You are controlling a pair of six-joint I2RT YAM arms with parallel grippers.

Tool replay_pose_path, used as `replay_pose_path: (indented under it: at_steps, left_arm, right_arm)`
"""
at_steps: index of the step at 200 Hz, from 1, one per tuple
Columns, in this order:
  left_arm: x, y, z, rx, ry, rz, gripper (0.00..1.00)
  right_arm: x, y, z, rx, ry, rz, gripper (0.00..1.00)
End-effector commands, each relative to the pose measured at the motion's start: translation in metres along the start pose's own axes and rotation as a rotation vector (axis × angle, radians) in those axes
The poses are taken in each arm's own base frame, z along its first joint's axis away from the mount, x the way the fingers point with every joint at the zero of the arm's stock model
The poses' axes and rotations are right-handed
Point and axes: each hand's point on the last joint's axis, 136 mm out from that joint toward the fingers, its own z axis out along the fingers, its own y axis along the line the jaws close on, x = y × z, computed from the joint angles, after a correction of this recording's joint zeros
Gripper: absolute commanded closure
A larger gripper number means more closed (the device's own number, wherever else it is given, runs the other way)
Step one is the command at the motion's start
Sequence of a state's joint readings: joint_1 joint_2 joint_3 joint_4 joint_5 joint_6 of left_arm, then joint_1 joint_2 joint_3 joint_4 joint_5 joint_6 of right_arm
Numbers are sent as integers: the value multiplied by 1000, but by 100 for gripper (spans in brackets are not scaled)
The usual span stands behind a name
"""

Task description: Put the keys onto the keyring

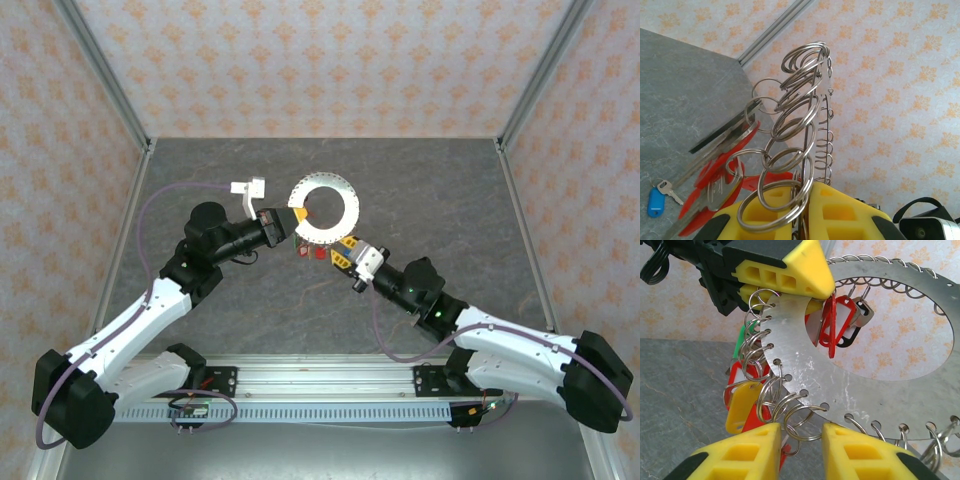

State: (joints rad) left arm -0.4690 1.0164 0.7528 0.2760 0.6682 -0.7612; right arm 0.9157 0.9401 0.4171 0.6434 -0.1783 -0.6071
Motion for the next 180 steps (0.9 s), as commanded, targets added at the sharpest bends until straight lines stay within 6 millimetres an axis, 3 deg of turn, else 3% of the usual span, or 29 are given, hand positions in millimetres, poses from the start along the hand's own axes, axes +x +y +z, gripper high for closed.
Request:
replay_pose_path:
  at_steps: [1,74,180]
  left_arm:
    - [-23,-32,-9,80,-68,51,100]
    - [-23,-32,-10,79,-71,53,100]
    - [-23,-30,-8,73,-72,46,100]
  right_arm:
    - [-23,-1,3,-15,-62,-6,72]
    - [-19,-13,5,54,-40,-6,76]
    - [-13,-13,5,72,-27,-1,84]
